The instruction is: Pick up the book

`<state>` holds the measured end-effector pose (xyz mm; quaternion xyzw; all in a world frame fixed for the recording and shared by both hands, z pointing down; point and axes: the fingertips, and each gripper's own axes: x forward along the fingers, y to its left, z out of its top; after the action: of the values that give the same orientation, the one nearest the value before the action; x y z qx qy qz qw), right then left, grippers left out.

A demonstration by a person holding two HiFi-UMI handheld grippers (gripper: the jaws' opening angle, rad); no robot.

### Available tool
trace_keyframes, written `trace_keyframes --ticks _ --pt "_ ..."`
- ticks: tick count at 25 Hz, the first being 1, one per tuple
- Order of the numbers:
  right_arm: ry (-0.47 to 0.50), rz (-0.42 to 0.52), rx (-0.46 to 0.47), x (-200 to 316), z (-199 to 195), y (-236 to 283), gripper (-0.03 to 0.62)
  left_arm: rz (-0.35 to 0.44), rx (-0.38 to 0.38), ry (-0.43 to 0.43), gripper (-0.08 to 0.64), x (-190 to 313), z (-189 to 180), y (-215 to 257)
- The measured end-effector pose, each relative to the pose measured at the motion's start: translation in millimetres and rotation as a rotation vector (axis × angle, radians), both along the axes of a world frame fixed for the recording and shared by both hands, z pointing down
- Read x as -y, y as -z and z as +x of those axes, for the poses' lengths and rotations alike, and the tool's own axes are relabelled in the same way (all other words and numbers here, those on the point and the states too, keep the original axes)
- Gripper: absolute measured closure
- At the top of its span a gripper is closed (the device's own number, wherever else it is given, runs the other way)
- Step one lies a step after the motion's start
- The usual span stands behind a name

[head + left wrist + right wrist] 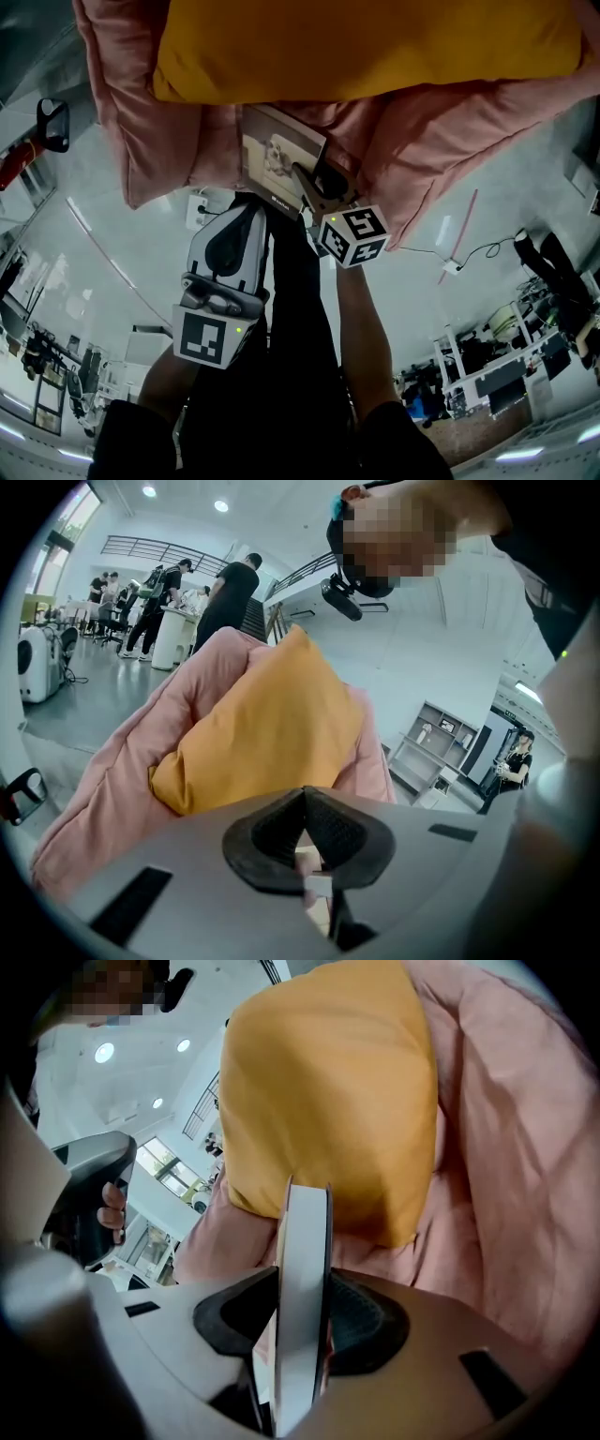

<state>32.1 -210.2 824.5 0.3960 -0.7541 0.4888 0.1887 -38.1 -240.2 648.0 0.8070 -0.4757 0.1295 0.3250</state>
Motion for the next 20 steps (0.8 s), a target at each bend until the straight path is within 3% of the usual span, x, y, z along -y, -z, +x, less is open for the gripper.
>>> trace_keyframes --ticks 11,20 --pt "-0.026 0.017 -0.059 1 -2 10 0.436 0.012 -0.012 0.018 0.552 0 -1 -3" --pt "-0.023 0.055 -0.201 -16 12 42 0.439 0.073 0.002 0.022 0.552 -10 -7 31"
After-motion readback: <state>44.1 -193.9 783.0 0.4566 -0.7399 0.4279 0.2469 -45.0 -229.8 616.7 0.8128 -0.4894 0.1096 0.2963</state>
